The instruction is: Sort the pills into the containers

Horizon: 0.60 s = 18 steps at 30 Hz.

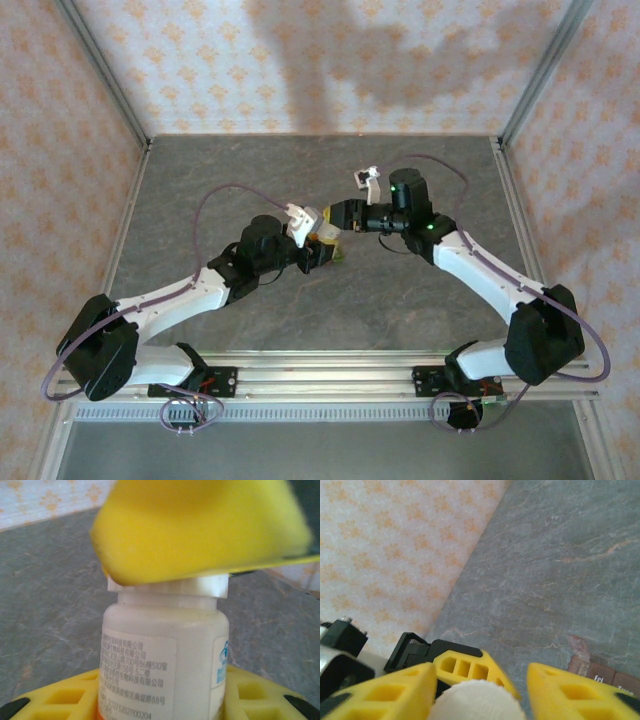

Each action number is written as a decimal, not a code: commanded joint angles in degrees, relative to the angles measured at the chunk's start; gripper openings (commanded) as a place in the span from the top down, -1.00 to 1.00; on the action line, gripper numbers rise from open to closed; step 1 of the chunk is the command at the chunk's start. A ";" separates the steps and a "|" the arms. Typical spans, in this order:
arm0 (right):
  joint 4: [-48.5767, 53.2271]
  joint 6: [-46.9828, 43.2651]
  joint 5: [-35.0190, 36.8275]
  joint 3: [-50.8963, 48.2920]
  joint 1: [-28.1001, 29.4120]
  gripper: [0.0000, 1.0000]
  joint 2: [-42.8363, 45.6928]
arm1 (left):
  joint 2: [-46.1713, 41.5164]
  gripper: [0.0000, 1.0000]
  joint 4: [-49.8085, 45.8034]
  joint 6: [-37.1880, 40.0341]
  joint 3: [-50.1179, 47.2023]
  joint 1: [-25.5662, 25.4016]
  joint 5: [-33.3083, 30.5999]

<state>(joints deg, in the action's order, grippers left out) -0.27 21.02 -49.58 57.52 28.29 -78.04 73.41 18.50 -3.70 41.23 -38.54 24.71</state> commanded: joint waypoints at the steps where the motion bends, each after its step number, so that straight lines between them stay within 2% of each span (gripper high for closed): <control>1: 0.68 0.08 1.01 -0.11 -0.69 -0.35 0.34 | -3.16 1.00 2.80 0.37 2.35 -0.31 0.00; 3: 1.19 2.63 3.06 0.27 -0.76 -0.53 1.77 | -3.18 1.00 1.44 2.28 2.36 -0.35 -3.85; 5: 2.17 5.03 5.54 0.88 -0.74 -0.61 3.08 | -3.27 1.00 1.48 4.15 1.55 -0.38 -7.51; 10: 4.84 11.66 11.14 2.52 -0.72 -0.65 4.62 | -2.75 1.00 3.26 8.30 -0.86 -0.37 -14.87; 14: 11.13 17.85 19.18 4.92 -0.70 -0.66 3.52 | -2.41 1.00 4.69 9.88 -2.20 -0.44 -17.49; 18: 9.83 21.83 20.00 5.49 -0.20 -0.66 1.49 | -2.03 1.00 4.84 10.47 -2.56 -0.48 -17.94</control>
<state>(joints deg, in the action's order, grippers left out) 8.27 37.93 -33.76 61.06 27.92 -75.24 72.01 19.86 4.64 39.16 -38.63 9.52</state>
